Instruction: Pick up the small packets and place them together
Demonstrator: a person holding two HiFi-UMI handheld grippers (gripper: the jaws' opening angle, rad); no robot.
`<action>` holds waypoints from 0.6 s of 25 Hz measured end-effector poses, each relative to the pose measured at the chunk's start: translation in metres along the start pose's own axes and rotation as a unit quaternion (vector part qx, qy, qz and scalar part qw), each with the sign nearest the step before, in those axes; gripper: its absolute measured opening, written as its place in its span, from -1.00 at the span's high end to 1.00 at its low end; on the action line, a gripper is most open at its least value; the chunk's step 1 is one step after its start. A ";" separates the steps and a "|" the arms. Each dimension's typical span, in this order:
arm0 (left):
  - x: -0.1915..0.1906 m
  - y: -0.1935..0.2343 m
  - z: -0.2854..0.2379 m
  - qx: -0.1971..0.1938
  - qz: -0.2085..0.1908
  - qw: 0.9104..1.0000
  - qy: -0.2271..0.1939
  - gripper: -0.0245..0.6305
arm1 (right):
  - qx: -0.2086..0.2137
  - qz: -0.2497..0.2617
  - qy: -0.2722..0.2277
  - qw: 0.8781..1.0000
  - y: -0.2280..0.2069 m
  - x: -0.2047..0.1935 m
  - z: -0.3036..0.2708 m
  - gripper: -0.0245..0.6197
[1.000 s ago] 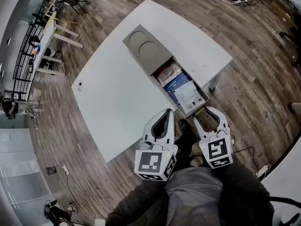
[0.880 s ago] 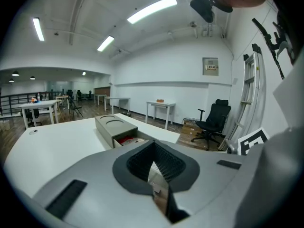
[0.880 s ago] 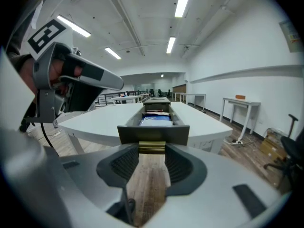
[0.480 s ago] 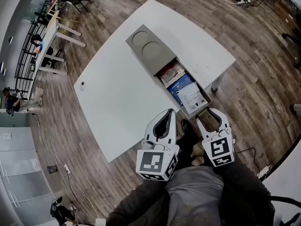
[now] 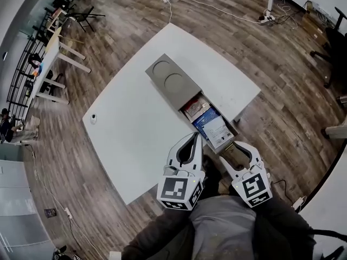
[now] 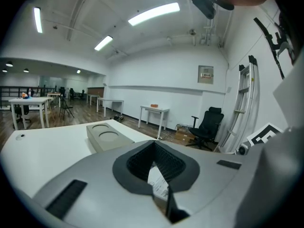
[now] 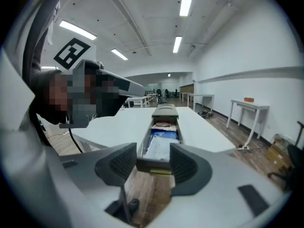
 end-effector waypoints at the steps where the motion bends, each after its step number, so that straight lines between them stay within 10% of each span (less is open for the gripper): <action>1: 0.008 0.001 0.001 -0.006 0.001 1.000 -0.007 0.92 | -0.007 0.011 -0.001 1.000 -0.003 0.010 0.001 0.29; 15: 0.049 0.048 0.008 -0.025 0.030 0.995 -0.087 0.92 | -0.027 0.128 0.128 0.983 -0.013 0.059 -0.047 0.29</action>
Point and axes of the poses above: the fingertips, and each gripper's own axes: z backward along the fingers, y to its left, x out of its top, the point moved 6 cm from there along z, backward along the fingers, and after that the axes turned 15 degrees about y, right-handed, at the moved point
